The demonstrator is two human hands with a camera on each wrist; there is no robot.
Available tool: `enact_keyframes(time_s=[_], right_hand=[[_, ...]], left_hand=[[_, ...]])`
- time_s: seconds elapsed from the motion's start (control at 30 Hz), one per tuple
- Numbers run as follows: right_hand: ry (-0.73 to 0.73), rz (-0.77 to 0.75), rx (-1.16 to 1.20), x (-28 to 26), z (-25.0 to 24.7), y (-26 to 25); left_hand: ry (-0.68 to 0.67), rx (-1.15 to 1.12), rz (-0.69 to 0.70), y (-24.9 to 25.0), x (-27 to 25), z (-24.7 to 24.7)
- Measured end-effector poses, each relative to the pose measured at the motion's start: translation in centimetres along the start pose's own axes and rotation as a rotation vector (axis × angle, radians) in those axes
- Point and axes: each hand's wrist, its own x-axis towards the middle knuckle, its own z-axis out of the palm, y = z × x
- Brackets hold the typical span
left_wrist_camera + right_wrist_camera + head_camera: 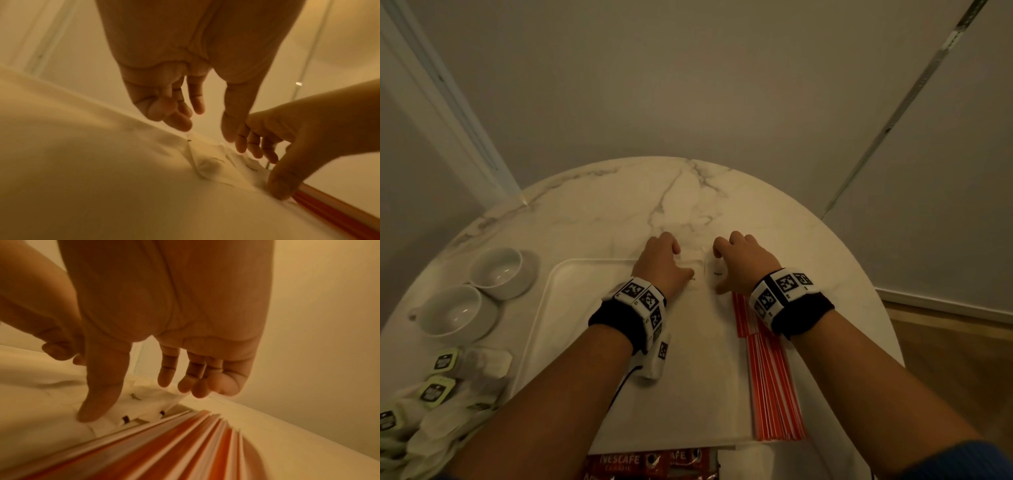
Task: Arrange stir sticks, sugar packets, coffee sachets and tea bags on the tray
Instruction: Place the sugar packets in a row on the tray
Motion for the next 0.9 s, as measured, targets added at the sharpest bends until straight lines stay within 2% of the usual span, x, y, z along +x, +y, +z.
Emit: enact_keyframes(time_s=[0.13,0.2,0.53,0.9], right_hand=[[-0.016,0.006,-0.016,0.1,-0.1,0.2],[-0.025,0.008,-0.018,0.2,-0.2,0.3],[-0.048,0.034,-0.013,0.3,-0.4,0.2],[-0.045,-0.003,-0.035,0.2,-0.6,0.1]], left_hand=[[-0.176,0.171,0.067,0.2,-0.8,0.0],[-0.212,0.22,0.064,0.2,-0.8,0.2],[-0.198,0.223,0.079,0.4,-0.4,1.0],[-0.188,0.214,0.09,0.4,-0.1,1.0]])
